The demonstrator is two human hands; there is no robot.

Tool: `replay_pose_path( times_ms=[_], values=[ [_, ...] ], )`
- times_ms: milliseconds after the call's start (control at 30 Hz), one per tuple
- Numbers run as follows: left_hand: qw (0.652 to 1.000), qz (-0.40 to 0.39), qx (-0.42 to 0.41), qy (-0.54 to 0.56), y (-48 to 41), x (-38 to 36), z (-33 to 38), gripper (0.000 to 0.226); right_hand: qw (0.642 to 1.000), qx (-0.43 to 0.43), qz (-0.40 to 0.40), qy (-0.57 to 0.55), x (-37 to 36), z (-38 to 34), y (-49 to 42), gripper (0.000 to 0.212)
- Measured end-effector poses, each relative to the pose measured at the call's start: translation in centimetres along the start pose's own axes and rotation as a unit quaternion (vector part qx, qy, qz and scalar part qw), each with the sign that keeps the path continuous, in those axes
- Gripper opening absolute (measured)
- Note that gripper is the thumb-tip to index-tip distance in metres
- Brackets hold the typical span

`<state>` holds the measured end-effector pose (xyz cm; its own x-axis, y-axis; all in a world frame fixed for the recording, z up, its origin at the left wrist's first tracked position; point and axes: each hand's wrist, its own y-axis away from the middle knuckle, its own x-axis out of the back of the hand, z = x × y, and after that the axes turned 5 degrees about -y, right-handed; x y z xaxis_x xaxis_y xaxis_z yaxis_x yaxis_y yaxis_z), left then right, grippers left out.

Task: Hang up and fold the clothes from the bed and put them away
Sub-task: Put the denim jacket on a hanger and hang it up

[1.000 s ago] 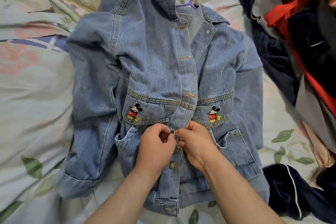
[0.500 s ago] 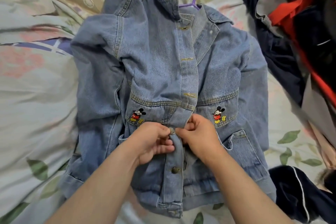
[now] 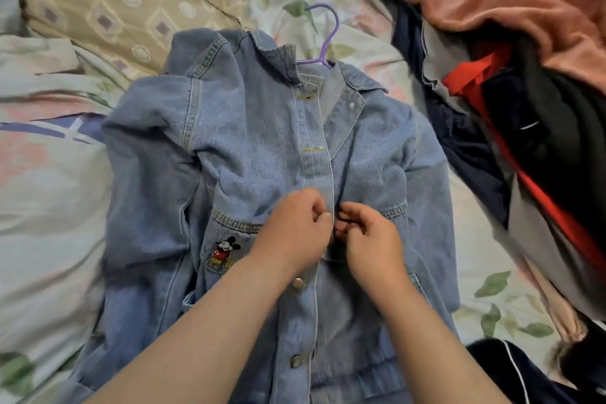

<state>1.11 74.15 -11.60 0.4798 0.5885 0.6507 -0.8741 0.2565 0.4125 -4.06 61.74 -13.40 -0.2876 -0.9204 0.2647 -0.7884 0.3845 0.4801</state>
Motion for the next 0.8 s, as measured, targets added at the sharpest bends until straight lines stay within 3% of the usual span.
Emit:
replay_pose_path(
  times_ms=[67, 133, 233, 333, 433, 533, 700, 800],
  values=[
    [0.997, -0.023, 0.04, -0.063, -0.8, -1.0, -2.0, 0.018, 0.991, 0.026, -0.01, 0.127, 0.5, 0.5, -0.3, 0.047],
    [0.995, -0.004, 0.043, -0.091, -1.2, -1.1, -4.2, 0.033, 0.96, 0.103, -0.041, 0.257, 0.8, 1.1, -0.1, 0.041],
    [0.996, 0.014, 0.032, -0.077, -1.5, -1.1, -5.1, 0.044, 0.932, 0.149, -0.085, 0.32, 0.9, 1.4, -0.2, 0.031],
    [0.994, 0.045, 0.036, -0.089, -1.4, -0.9, -4.2, 0.029, 0.917, 0.157, -0.074, 0.36, 0.2, 0.7, -0.9, 0.019],
    [0.991, 0.115, 0.075, 0.0, -1.6, 0.0, -4.5, 0.018, 0.902, 0.16, -0.067, 0.395, -0.5, -0.7, -1.9, 0.016],
    [0.979, 0.152, 0.102, 0.091, -2.0, 1.0, -5.2, 0.027, 0.896, 0.192, -0.121, 0.381, -1.3, -1.3, -2.3, 0.019],
    [0.949, 0.118, 0.123, 0.266, -2.0, 1.3, -5.6, 0.036, 0.89, 0.229, -0.14, 0.368, -3.3, -1.4, -2.5, 0.03],
    [0.935, 0.097, 0.127, 0.316, -1.9, 1.5, -5.9, 0.031, 0.89, 0.23, -0.157, 0.362, -4.9, -1.3, -2.8, 0.016]
  ],
)
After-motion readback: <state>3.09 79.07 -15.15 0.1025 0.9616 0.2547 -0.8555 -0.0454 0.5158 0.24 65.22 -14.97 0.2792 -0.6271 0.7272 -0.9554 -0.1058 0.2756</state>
